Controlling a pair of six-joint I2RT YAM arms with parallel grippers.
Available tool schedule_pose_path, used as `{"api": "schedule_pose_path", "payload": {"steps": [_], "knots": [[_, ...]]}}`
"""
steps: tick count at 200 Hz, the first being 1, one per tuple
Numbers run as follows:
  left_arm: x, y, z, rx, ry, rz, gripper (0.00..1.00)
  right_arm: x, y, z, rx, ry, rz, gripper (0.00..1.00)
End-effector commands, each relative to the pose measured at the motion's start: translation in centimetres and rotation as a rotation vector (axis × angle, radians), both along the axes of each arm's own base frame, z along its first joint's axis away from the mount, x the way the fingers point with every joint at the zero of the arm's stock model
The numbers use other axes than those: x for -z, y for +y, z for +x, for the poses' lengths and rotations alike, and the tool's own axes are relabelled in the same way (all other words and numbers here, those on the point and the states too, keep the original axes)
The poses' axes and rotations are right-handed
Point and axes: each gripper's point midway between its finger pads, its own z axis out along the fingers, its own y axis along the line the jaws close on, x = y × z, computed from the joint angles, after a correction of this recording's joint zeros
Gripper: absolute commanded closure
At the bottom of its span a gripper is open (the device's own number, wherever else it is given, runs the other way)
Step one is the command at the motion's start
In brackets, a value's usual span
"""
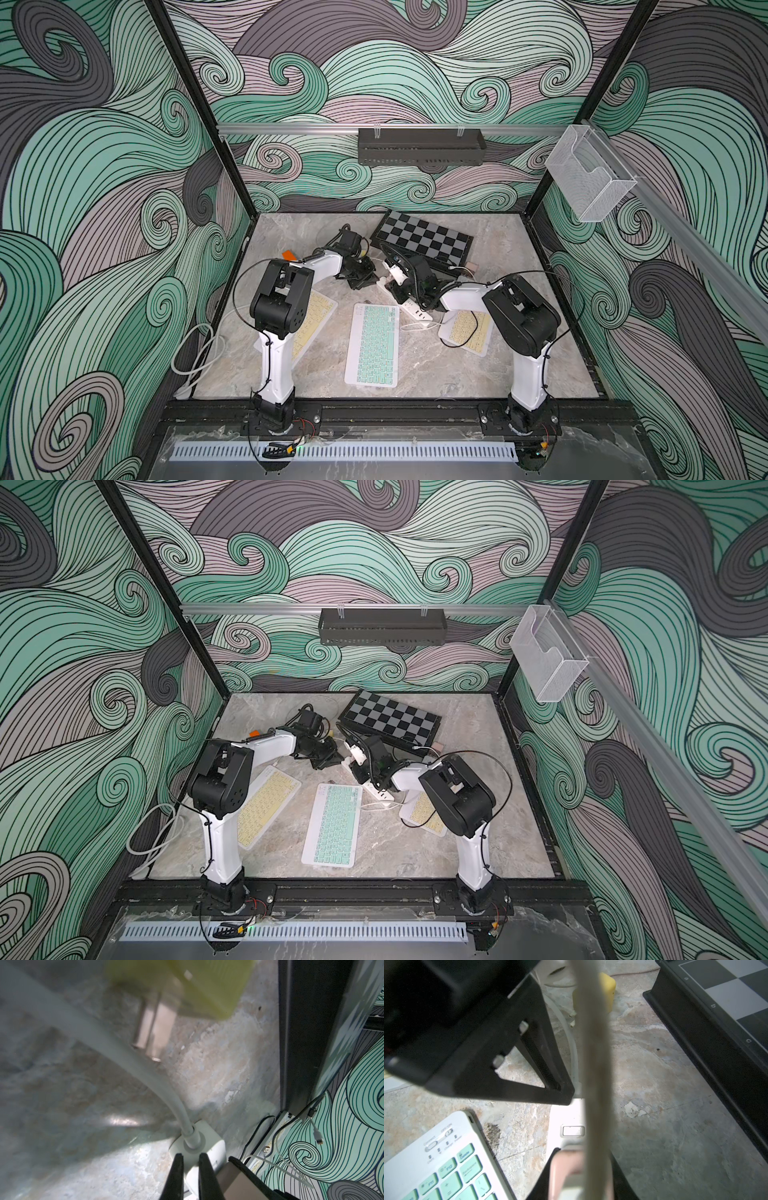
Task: Unplug the wireless keyboard
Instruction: Remove the plug from the socket.
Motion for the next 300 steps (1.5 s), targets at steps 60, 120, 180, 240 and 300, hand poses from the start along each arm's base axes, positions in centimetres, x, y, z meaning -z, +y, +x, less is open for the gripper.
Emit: {"api": "schedule_pose_path", "payload": {"steps": [60, 120, 180, 240, 300], "knots": [[7.5, -2.5, -6.7, 0.065, 0.227, 0.034, 0.91, -11.3, 6.6, 0.1, -0.206, -0.223, 0.383, 1.0], [7.7, -2.8, -7.0, 0.074, 0.234, 0.025, 0.92, -11.8, 7.3, 0.6, -0.226, -0.482, 0.341, 1.0], [8.3, -3.0, -7.4, 0.075, 0.256, 0.019, 0.93, -14.1, 6.4, 1.2, -0.14, -0.562, 0.5, 1.0], [8.5, -2.9, -7.7, 0.072, 0.265, 0.023, 0.95, -16.3, 5.7, 1.2, -0.138, -0.581, 0.676, 1.0], [9.2, -3.0, -7.7, 0.056, 0.291, 0.023, 1.0, -18.3, 5.3, 0.4, -0.223, -0.592, 0.726, 1.0]]}}
